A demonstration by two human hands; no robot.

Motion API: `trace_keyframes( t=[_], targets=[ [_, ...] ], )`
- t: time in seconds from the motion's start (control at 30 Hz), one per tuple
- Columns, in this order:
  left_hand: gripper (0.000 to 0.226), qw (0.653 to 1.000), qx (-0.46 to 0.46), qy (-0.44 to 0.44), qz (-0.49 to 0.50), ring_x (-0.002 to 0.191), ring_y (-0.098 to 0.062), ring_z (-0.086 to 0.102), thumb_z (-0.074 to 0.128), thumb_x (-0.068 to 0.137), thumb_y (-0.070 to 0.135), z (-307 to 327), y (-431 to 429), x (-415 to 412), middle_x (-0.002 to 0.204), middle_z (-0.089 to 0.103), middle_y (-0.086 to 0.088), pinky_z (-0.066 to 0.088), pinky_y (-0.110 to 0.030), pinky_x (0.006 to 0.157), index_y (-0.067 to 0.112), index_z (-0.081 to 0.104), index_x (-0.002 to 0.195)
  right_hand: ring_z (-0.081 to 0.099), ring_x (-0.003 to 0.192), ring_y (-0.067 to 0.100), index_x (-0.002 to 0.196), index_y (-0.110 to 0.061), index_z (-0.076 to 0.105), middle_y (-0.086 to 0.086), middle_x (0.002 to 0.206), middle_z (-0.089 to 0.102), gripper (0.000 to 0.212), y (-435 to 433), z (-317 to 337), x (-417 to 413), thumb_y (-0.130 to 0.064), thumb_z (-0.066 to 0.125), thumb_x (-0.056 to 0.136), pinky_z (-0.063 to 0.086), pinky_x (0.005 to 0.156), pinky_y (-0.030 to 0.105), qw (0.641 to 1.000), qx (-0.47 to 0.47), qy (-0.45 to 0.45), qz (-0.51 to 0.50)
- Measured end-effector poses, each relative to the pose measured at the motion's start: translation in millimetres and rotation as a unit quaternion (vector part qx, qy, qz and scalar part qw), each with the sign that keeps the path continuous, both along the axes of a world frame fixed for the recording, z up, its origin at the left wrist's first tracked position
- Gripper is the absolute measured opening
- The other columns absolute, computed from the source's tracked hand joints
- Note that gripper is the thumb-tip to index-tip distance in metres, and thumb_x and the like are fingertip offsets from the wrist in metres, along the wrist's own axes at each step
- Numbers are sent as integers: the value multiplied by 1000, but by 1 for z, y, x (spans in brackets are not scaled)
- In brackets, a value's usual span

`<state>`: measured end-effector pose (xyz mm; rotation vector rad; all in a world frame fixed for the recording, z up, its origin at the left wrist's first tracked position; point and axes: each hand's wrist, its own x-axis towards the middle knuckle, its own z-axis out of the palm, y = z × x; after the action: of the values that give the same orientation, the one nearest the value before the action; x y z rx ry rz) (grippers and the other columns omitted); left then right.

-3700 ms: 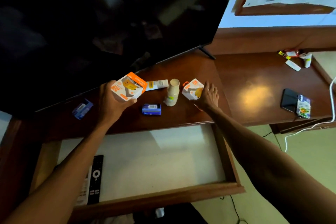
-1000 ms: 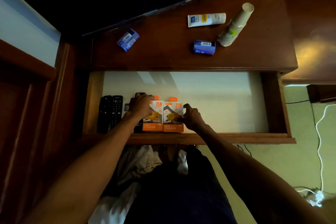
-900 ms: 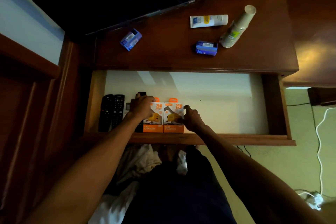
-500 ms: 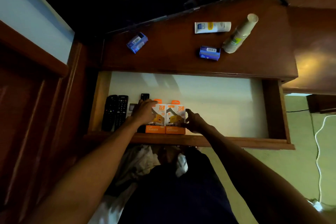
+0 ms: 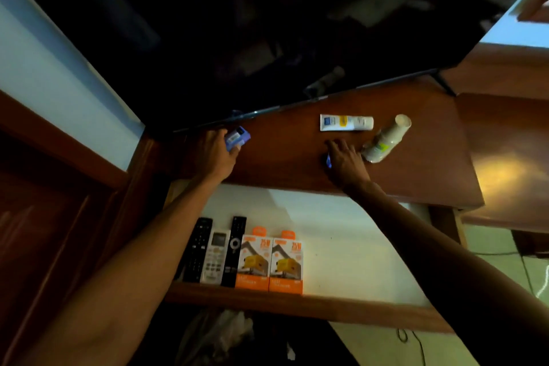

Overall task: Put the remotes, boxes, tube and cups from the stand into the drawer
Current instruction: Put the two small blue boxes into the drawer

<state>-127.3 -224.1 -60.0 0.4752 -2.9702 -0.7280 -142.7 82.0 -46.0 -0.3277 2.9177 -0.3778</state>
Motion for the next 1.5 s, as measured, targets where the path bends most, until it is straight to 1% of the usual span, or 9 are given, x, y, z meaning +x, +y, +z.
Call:
trace_keyframes(
  t=[0.17,0.4,0.57,0.67,0.77,0.9,1.17,1.37,1.5],
  targets=[
    [59,998,20,-56,-12,124,-38,47,69,88,35,-27,13,-33,141,45,-16,42,-46,97,12,47,138,43,130,39,140,-10,39,19,140,45,46,11,-14,-22,-28,48,98,38,101,55,992,86,-85,40],
    [38,999,-32,-26,-30,109,-38,55,70,86,24,-33,19,-33,123,56,-17,50,-49,83,13,54,120,46,128,36,138,-16,45,14,136,52,46,19,-30,-19,-22,55,94,39,100,53,995,79,-27,49],
    [52,993,83,-37,-71,107,-33,59,79,79,25,-29,25,-9,127,55,-15,55,-42,73,19,52,122,48,127,33,138,-19,47,9,138,53,56,23,-28,8,-19,67,86,40,97,46,993,65,0,99],
    [62,986,121,-31,-109,112,-29,54,75,83,28,-21,47,18,130,52,-14,45,-28,71,22,47,138,52,122,32,137,-17,50,7,136,55,56,29,-20,34,-24,69,85,43,92,43,996,14,28,82],
    [67,973,130,-31,-188,100,-14,49,66,89,39,-17,77,46,119,47,-3,40,-16,64,31,35,148,55,117,31,133,-19,55,4,132,59,58,42,-16,64,-26,75,79,45,88,42,998,-41,24,45],
    [63,949,141,-72,-273,89,-12,53,58,91,43,-22,118,79,106,46,3,47,-25,69,42,30,148,61,104,33,120,-20,64,3,117,67,50,59,-18,105,-25,79,72,46,79,38,997,-76,-20,1],
    [51,941,121,-166,-269,103,-24,58,60,90,39,-73,176,118,117,52,-6,49,-33,84,31,45,138,64,104,30,127,-22,62,5,119,69,58,86,-68,152,-30,81,73,47,79,35,971,-105,-144,-162],
    [49,956,29,-175,-232,108,-27,50,58,89,50,-106,206,137,116,56,-7,43,-41,90,30,50,133,67,97,29,121,-21,62,5,111,71,61,94,-108,158,-39,83,67,54,76,35,950,-129,-175,-226],
    [50,953,-55,-190,-232,112,-27,46,52,90,54,-113,225,144,120,61,-4,38,-41,90,31,48,133,65,94,29,116,-19,57,7,111,69,50,96,-123,159,-36,77,74,54,74,36,946,-129,-197,-221]
  ],
)
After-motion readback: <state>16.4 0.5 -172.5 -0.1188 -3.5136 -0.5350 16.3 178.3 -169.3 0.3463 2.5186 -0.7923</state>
